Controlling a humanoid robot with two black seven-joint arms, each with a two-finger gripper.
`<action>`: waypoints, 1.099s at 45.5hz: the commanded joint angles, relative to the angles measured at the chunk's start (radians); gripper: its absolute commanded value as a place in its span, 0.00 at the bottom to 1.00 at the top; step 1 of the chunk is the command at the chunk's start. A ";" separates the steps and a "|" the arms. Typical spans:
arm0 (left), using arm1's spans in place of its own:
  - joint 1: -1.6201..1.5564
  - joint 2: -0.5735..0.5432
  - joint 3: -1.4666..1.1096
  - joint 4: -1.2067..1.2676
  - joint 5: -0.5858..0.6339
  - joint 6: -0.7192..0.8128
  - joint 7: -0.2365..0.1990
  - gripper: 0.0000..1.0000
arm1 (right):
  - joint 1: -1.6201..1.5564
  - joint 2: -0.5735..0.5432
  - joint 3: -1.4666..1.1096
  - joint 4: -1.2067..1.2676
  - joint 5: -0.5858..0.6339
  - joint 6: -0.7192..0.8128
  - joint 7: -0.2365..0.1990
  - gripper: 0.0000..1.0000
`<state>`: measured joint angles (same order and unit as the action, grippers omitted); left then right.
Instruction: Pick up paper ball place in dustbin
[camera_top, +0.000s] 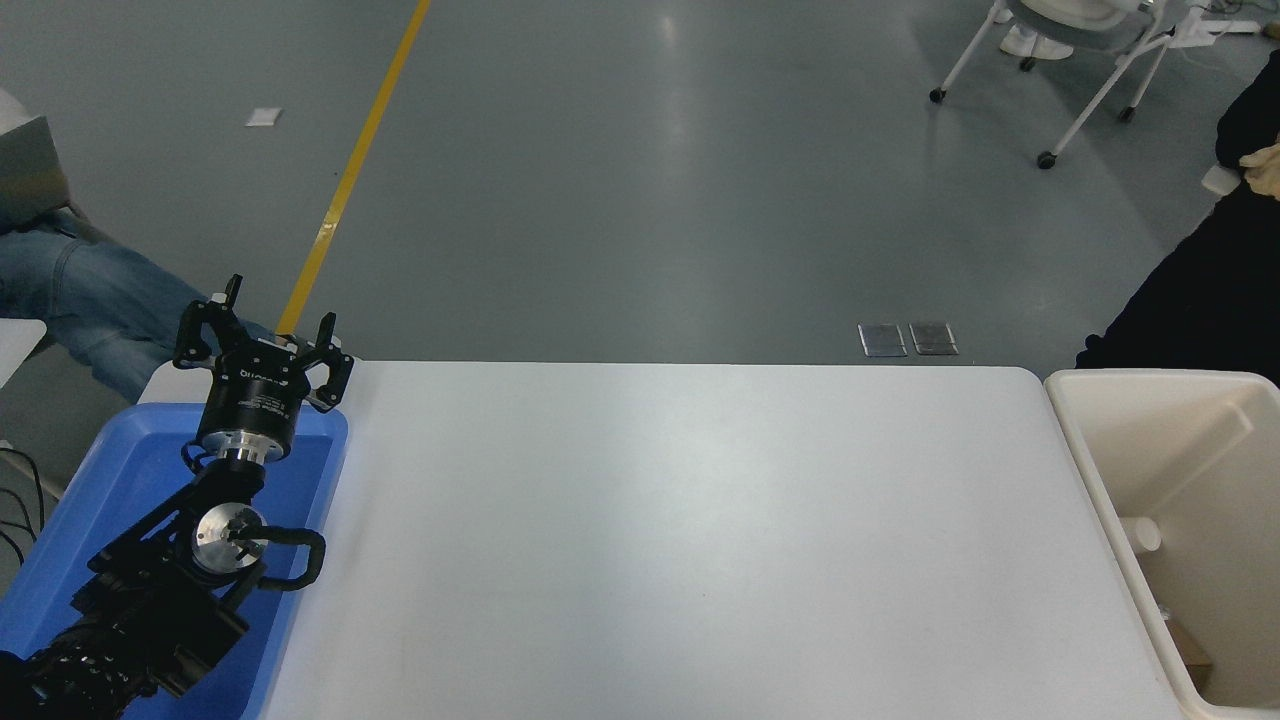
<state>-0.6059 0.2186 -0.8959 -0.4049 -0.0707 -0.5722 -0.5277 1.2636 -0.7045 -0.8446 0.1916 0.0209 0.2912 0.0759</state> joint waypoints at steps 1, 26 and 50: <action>0.000 0.001 0.000 0.000 0.000 0.000 0.000 0.99 | -0.260 0.030 0.074 -0.153 0.080 -0.043 -0.002 0.00; 0.000 0.001 0.000 0.000 0.000 0.000 0.000 0.99 | -0.544 0.154 0.222 -0.152 0.097 -0.139 -0.001 0.86; 0.000 0.001 0.000 0.000 0.000 0.000 0.000 0.99 | -0.127 0.151 0.064 0.041 0.074 -0.096 0.002 1.00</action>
<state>-0.6060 0.2185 -0.8959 -0.4049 -0.0707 -0.5722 -0.5277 0.8694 -0.5566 -0.6604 0.0947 0.1074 0.1678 0.0772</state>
